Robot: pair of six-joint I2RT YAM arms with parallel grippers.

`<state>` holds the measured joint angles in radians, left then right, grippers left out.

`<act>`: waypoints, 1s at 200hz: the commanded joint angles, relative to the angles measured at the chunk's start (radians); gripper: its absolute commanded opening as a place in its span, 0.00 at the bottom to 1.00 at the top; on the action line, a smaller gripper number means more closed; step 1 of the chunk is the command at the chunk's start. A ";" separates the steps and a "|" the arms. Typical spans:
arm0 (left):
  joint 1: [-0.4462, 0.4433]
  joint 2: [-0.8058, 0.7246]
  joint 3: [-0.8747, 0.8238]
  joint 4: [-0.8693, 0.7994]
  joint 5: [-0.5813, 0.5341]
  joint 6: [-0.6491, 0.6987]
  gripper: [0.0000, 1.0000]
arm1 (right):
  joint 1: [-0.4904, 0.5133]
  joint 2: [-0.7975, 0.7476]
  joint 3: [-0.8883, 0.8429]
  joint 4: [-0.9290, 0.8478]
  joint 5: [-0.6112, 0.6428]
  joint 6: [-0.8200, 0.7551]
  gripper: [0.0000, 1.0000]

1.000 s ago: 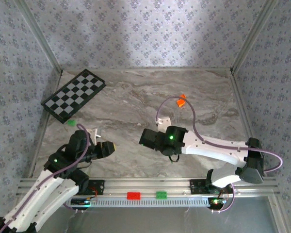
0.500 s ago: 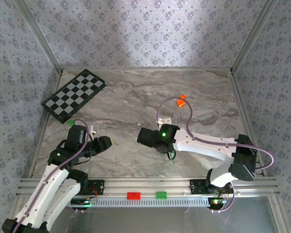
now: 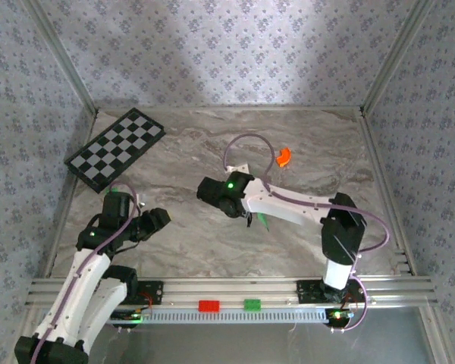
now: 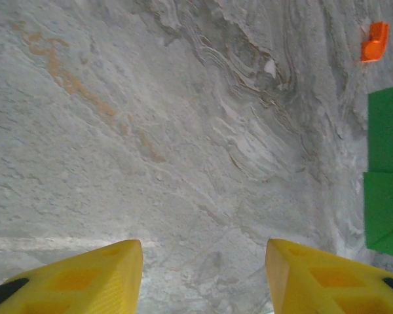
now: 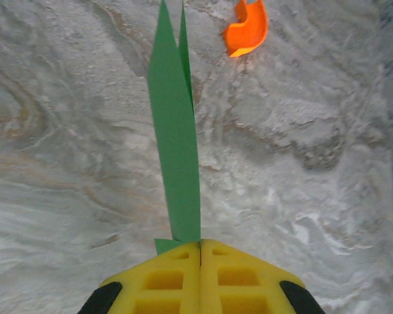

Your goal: Fold a paper plane with a square sheet of paper (pick it up from the middle)

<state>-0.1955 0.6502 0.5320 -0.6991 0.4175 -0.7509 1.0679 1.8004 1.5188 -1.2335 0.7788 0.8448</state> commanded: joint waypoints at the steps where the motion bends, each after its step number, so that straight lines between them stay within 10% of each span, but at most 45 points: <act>1: 0.011 -0.006 0.042 -0.016 -0.072 0.031 0.53 | 0.011 0.078 0.014 -0.076 0.080 -0.046 0.01; 54: 0.011 0.041 0.118 -0.042 -0.189 0.038 0.54 | 0.082 0.250 0.055 0.097 -0.054 -0.110 0.05; 99: 0.013 0.075 0.188 -0.067 -0.222 0.058 0.55 | 0.065 0.238 0.012 0.478 -0.425 -0.124 0.15; 143: 0.013 0.117 0.170 0.013 -0.071 0.099 0.56 | -0.078 -0.004 -0.338 1.014 -0.895 -0.126 0.52; 200: -0.152 0.362 0.127 0.286 0.128 0.065 0.48 | -0.287 -0.242 -0.777 1.320 -1.096 0.007 0.18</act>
<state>-0.2523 0.9226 0.6529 -0.5358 0.4576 -0.6922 0.8288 1.6032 0.8566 -0.0807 -0.1612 0.7937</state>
